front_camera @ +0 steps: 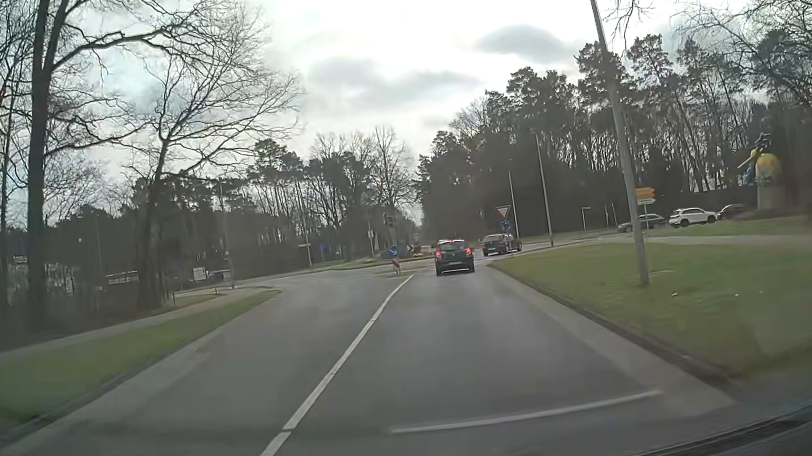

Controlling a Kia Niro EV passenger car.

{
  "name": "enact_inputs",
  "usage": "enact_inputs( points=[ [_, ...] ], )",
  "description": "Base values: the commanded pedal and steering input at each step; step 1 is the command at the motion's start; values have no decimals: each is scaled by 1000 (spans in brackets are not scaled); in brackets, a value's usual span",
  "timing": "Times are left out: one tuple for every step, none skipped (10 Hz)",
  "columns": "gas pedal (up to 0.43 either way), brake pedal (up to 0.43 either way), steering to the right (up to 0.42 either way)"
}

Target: Follow the waypoints while adhering to traffic rules and regulations

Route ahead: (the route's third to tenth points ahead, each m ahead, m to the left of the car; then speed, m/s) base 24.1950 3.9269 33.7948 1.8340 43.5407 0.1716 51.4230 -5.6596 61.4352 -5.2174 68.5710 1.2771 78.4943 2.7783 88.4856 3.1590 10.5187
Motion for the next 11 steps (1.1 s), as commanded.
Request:
enact_inputs(
  points=[
    [0,6,4],
    [0,12,4],
    [0,18,3],
    [0,30,4],
    [0,43,3],
    [0,55,3],
    [0,79,3],
    [0,104,2],
    [0,128,2],
    [0,128,2],
    [0,128,2]
  ],
)
